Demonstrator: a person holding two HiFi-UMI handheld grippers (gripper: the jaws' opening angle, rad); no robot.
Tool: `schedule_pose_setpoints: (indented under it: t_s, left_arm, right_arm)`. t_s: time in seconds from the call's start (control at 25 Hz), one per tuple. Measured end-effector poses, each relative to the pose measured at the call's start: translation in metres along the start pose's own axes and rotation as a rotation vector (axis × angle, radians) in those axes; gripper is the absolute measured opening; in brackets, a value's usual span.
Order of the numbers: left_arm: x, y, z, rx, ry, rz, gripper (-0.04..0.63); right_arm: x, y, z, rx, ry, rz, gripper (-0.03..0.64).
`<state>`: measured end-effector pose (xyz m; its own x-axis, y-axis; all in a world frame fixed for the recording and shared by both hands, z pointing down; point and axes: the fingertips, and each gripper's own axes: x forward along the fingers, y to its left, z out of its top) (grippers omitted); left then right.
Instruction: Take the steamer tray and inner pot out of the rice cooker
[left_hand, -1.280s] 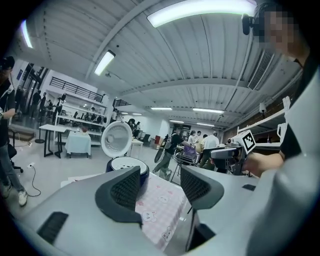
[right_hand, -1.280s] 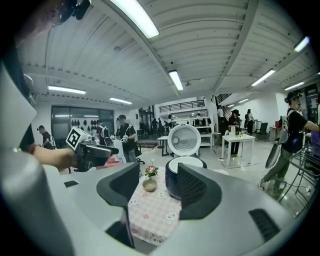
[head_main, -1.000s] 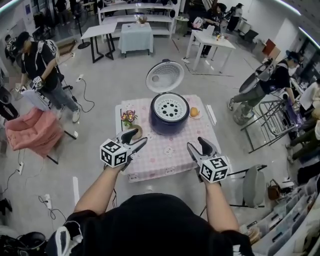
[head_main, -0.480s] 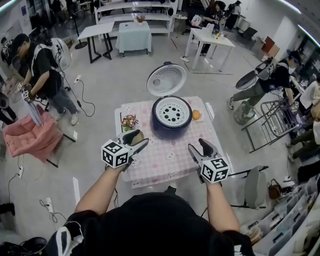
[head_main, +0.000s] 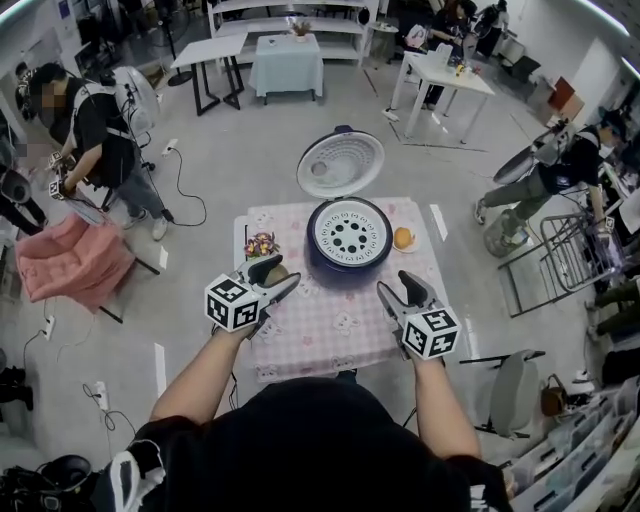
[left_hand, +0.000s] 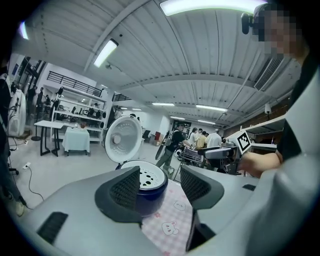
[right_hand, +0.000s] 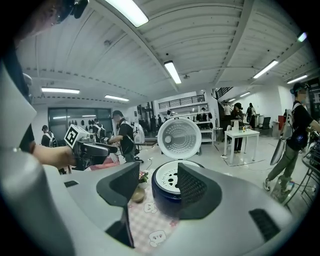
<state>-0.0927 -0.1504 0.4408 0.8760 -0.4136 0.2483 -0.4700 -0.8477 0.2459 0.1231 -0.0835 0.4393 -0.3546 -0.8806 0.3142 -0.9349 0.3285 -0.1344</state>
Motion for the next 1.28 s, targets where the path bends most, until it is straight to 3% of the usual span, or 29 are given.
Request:
schedule_pose_setpoints:
  t_s: [0.44, 0.8, 1.0, 1.28]
  left_arm:
    - [0.065, 0.014, 0.017, -0.03, 0.006, 0.068, 0.265]
    - [0.078, 0.035, 0.005, -0.087, 0.019, 0.139, 0.265]
    - [0.076, 0.043, -0.007, -0.124, 0.029, 0.183, 0.265]
    - [0.075, 0.046, -0.016, -0.159, 0.038, 0.222, 0.265]
  right_arm:
    - [0.055, -0.062, 0.018, -0.08, 0.076, 0.137, 0.249]
    - [0.109, -0.068, 0.005, -0.191, 0.194, 0.305, 0.253]
    - [0.133, -0.057, -0.018, -0.298, 0.313, 0.427, 0.252]
    - [0.15, -0.048, -0.072, -0.433, 0.578, 0.575, 0.255]
